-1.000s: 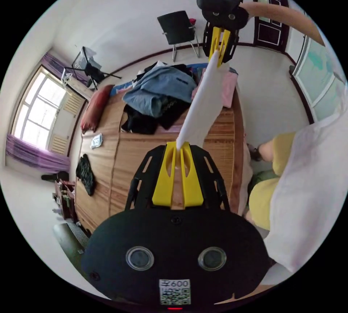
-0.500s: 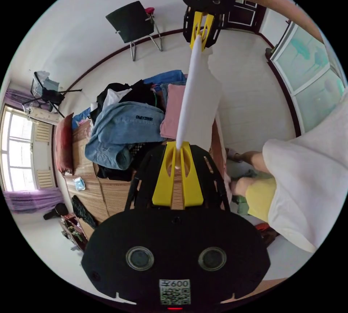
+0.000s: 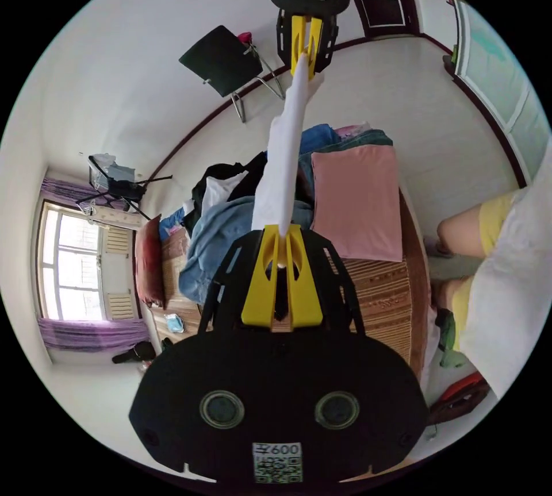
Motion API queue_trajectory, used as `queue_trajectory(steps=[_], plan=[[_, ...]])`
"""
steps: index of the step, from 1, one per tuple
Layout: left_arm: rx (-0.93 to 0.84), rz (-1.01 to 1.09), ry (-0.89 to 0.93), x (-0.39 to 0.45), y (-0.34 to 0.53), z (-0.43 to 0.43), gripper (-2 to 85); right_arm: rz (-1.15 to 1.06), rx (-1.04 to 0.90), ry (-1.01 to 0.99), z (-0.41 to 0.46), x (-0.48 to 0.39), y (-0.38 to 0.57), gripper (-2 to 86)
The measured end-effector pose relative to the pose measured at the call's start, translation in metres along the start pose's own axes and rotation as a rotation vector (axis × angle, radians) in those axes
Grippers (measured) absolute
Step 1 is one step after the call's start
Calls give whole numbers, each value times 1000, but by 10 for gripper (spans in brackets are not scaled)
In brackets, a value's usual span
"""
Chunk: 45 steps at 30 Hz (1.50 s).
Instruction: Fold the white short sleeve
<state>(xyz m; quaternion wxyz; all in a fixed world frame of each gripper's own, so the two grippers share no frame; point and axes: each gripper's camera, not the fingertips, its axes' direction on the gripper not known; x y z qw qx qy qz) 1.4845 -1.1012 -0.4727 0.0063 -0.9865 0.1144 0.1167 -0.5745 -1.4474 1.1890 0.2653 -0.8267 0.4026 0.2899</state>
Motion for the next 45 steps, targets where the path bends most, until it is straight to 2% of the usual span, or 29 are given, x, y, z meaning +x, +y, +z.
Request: queue_trajectory(steps=[4, 7, 8, 11, 16, 18, 20, 24, 26, 29, 31, 34, 36, 37, 40, 42, 45], plan=[[-40, -17, -20, 148, 62, 90, 22, 153, 63, 101, 49, -89, 36, -7], [-163, -75, 103, 239, 101, 162, 20, 168, -29, -5, 94, -164, 52, -4], [-204, -147, 70, 256, 114, 175, 19, 183, -79, -31, 98, -181, 59, -1], [-212, -264, -24, 268, 141, 169, 16, 210, -21, 105, 59, -188, 88, 6], [-339, -352, 57, 277, 200, 161, 11, 309, -118, 15, 6, -143, 155, 5], [-437, -431, 126, 276, 229, 156, 8, 374, -178, -51, -12, -124, 189, -2], [-495, -638, 123, 255, 269, 137, 6, 570, -206, -89, -45, -81, 230, -7], [-336, -881, 117, 197, 282, 111, 4, 849, 8, -210, -106, -11, 251, -8], [-208, -890, 202, 167, 261, 130, 3, 941, 225, -338, -133, 22, 234, -8], [-122, -891, 300, 147, 237, 175, 4, 945, 401, -500, -147, 42, 190, -8], [-132, -897, 361, 141, 234, 204, 4, 884, 414, -544, -148, 45, 165, -8], [-227, -864, 420, 136, 262, 237, 5, 783, 268, -546, -135, 42, 157, -8], [-162, -919, 475, 124, 304, 234, 6, 782, 309, -565, -136, 48, 190, -8], [-193, -969, 469, 114, 334, 230, 5, 820, 297, -583, -135, 56, 218, -8], [-370, -1097, 299, 87, 402, 210, 4, 985, 209, -632, -133, 84, 286, -9], [-241, -1076, 366, 64, 415, 199, 3, 1142, 140, -519, -143, 104, 312, -9], [-85, -1016, 408, 16, 382, 207, 3, 1214, 354, -480, -174, 141, 298, -9]])
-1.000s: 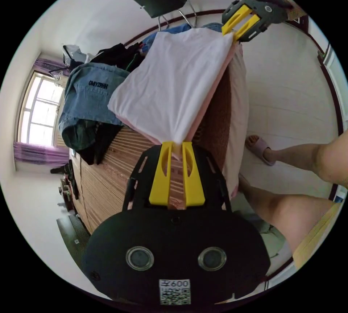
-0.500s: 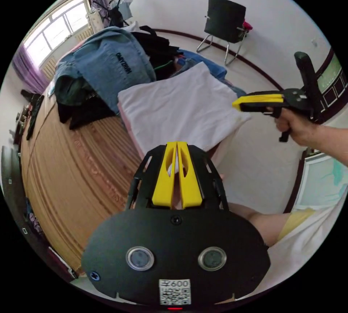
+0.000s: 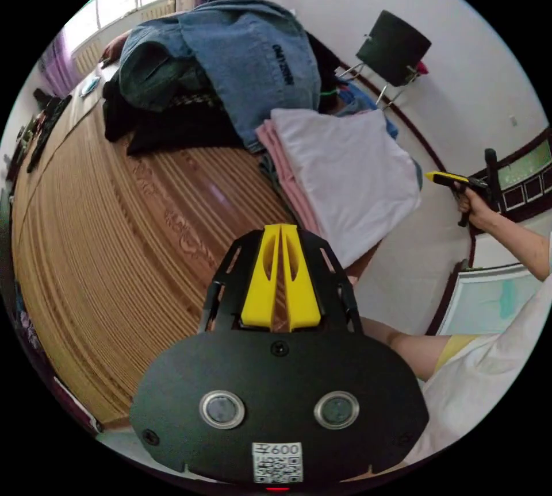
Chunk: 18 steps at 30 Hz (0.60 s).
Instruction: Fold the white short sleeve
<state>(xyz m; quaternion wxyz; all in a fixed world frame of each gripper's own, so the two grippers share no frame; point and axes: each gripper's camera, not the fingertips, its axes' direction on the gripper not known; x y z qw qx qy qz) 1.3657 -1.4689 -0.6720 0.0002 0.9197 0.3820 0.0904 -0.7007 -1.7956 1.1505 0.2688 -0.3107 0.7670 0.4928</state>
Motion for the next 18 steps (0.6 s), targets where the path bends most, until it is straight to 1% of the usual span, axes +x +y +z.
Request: queue_trajectory(steps=[1, 3, 5, 8, 10, 11, 13, 15, 18], plan=[[26, 34, 32, 9, -31, 6, 3, -42, 17, -49, 9, -24, -22, -9], [45, 104, 131, 27, -78, 24, 2, -116, -20, -106, 37, -66, -57, -9], [-6, 171, 193, 54, -129, 58, 2, -193, -68, -187, 82, -118, -92, -9], [-64, 223, 246, 86, -169, 90, 2, -246, -134, -251, 136, -164, -115, -9], [-113, 254, 197, 101, -183, 102, 2, -264, -205, -231, 165, -179, -117, -9], [-143, 266, 158, 104, -189, 107, 2, -272, -249, -186, 180, -182, -114, -9], [-138, 268, 131, 98, -191, 102, 2, -280, -261, -145, 189, -177, -105, -9], [-105, 227, 113, 83, -187, 88, 3, -231, -241, -125, 188, -161, -94, -9], [-74, 49, -19, 52, -164, 54, 2, -105, -198, 41, 171, -124, -60, -9]])
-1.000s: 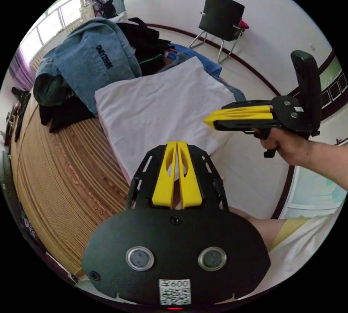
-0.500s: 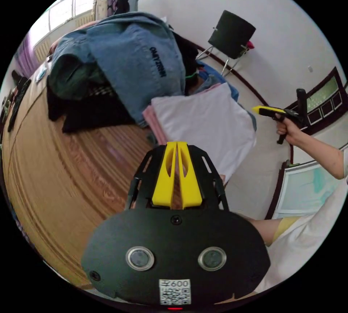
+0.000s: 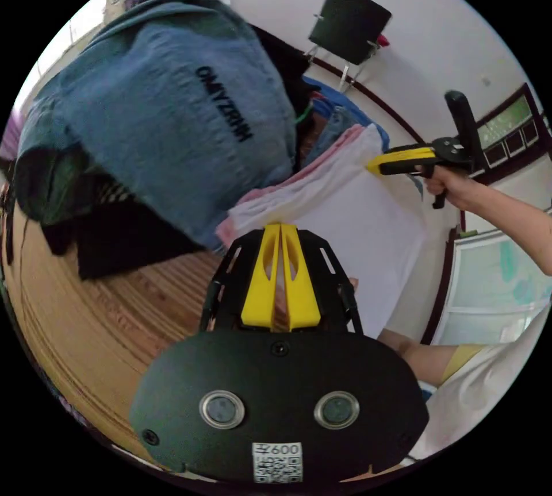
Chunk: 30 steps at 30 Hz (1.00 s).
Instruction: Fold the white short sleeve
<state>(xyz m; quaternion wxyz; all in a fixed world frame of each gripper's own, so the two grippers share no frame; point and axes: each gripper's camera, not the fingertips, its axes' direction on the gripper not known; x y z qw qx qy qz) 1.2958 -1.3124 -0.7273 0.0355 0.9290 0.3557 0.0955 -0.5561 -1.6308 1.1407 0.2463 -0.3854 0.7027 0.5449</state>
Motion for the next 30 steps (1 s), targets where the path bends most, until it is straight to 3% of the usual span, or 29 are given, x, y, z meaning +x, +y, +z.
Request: queue_trajectory(steps=[2, 5, 9, 17, 21, 23, 25, 30], plan=[[-23, -146, -205, -7, 41, -31, 2, 165, 18, 214, -18, 22, 51, -9], [11, -192, -356, 25, 101, -84, 3, 211, 55, 341, -47, 7, 123, -9], [67, -172, -523, 109, 159, -162, 6, 62, 26, 370, -68, -69, 190, -9], [409, -328, -550, 268, 212, -321, 44, -230, 272, 100, -86, -312, 255, -4], [595, -289, -531, 286, 202, -368, 89, -342, 521, 97, -100, -402, 244, 22], [807, -228, -500, 285, 204, -403, 108, -427, 698, 92, -111, -455, 239, 57], [904, -180, -520, 282, 203, -427, 121, -440, 813, 72, -116, -491, 235, 79], [924, -43, -546, 279, 197, -461, 140, -468, 921, -94, -100, -584, 226, 163]])
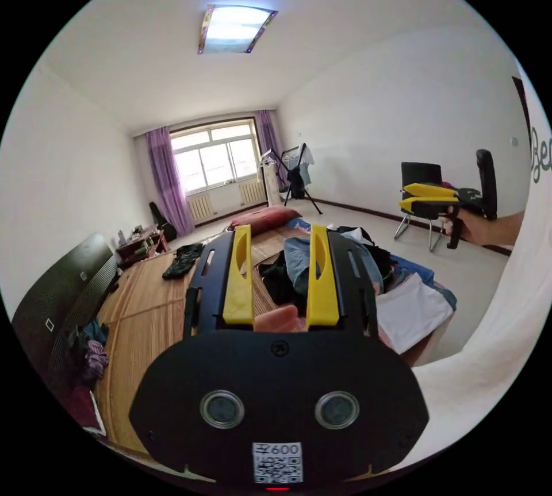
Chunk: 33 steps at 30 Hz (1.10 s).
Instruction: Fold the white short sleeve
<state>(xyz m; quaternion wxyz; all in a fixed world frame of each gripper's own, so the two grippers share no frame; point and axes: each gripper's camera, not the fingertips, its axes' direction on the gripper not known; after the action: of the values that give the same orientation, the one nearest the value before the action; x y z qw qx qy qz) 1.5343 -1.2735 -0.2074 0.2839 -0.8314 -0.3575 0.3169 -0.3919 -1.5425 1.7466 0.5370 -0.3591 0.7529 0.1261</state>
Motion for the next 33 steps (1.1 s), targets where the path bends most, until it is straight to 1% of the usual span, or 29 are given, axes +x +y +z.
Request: queue_trajectory(steps=[1, 2, 3, 5, 9, 10, 11, 13, 15, 17, 18, 19, 21, 22, 23, 24, 26, 27, 28, 29, 32, 33], plan=[[10, 8, 3, 0, 0, -2, 141, 27, -11, -66, 16, -18, -1, 178], [1, 11, 51, 0, 1, -1, 143, 38, -32, -112, 32, -38, 0, 190], [-22, 8, 81, 1, 1, 1, 142, 47, -35, -120, 38, -48, 2, 191], [-127, -32, 120, 5, 4, 10, 140, 53, -22, -148, 57, -87, 13, 193], [-195, 17, 115, 30, 5, 25, 145, 0, -99, -170, 79, -141, 27, 184], [-211, 39, 106, 41, 1, 30, 141, -63, -150, -189, 86, -156, 33, 181], [-240, 61, 148, 52, -7, 33, 134, -116, -210, -206, 91, -168, 37, 178], [-269, 119, 231, 72, -19, 32, 124, -117, -282, -247, 99, -175, 44, 178], [-242, 150, 262, 92, -24, 31, 109, -91, -331, -339, 106, -177, 52, 177], [-147, 209, 300, 124, -28, 35, 113, -41, -334, -427, 114, -179, 69, 174], [-132, 230, 295, 133, -30, 38, 116, -30, -323, -426, 115, -181, 74, 173], [-139, 248, 258, 152, -38, 47, 120, 2, -314, -407, 115, -185, 85, 169], [-181, 181, 194, 176, -61, 61, 122, 18, -272, -350, 110, -195, 100, 159], [-192, 101, 187, 192, -76, 69, 121, 48, -220, -270, 108, -199, 111, 154], [-192, 45, 185, 210, -88, 78, 121, 135, -188, -203, 112, -197, 120, 154], [-191, 28, 173, 220, -92, 82, 121, 172, -176, -184, 118, -195, 124, 154], [-200, -3, 89, 258, -104, 101, 123, 114, -203, -163, 155, -185, 124, 165], [-205, 6, 83, 267, -107, 106, 123, 105, -213, -148, 166, -181, 123, 170], [-224, 60, 101, 282, -114, 116, 124, 116, -217, -127, 186, -171, 120, 176], [-255, 126, 114, 295, -120, 127, 124, 119, -215, -149, 205, -162, 118, 179], [-291, 255, 144, 314, -131, 150, 124, 46, -234, -288, 251, -149, 114, 193], [-291, 275, 152, 317, -132, 155, 124, 36, -239, -302, 260, -148, 113, 196]])
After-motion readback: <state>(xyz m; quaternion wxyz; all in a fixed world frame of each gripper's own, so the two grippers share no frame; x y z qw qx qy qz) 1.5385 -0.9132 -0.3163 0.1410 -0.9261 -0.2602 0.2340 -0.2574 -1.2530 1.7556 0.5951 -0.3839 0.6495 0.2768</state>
